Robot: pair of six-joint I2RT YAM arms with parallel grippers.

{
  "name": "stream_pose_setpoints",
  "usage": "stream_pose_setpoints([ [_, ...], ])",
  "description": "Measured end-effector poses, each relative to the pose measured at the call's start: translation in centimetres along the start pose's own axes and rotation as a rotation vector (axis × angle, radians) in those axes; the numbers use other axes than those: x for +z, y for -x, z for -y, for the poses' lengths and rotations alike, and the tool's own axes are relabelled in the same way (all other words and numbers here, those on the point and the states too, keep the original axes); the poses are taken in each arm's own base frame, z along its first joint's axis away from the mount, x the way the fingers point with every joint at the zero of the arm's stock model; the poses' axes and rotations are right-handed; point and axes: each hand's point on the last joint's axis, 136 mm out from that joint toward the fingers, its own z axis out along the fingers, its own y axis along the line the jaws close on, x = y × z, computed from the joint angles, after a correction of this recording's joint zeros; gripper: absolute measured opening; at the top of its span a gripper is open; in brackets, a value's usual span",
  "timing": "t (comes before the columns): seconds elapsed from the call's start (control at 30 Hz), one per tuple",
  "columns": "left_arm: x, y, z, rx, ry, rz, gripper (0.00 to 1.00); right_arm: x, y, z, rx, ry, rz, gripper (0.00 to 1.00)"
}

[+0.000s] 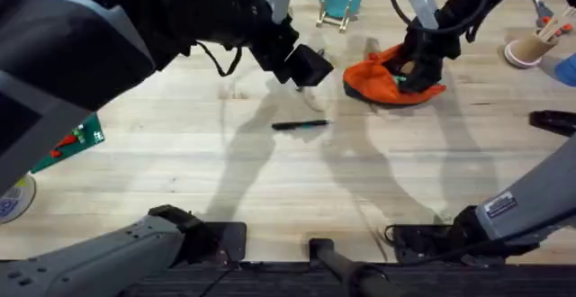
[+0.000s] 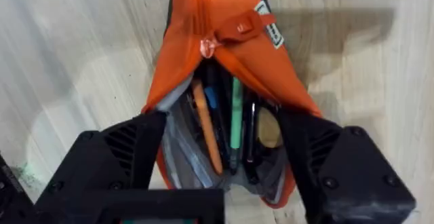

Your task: Unzip the bag, pick up the pens from the table one at a time and place them inside, then zip the bag closed.

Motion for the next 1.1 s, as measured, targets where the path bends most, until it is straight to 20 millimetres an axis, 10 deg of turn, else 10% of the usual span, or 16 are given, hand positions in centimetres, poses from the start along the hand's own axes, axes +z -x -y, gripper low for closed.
stream_pose_setpoints([
  [0.7, 0.0, 0.0, 0.0, 0.000, 0.000, 0.000, 0.993, -0.1, 0.6, 0.2, 0.094, -0.030, -0.008, 0.996],
  [1.1, 0.0, 0.0, 0.0, 0.000, 0.000, 0.000, 0.993, -5.6, 1.9, -1.5, 0.328, -0.159, 0.050, 0.997],
])
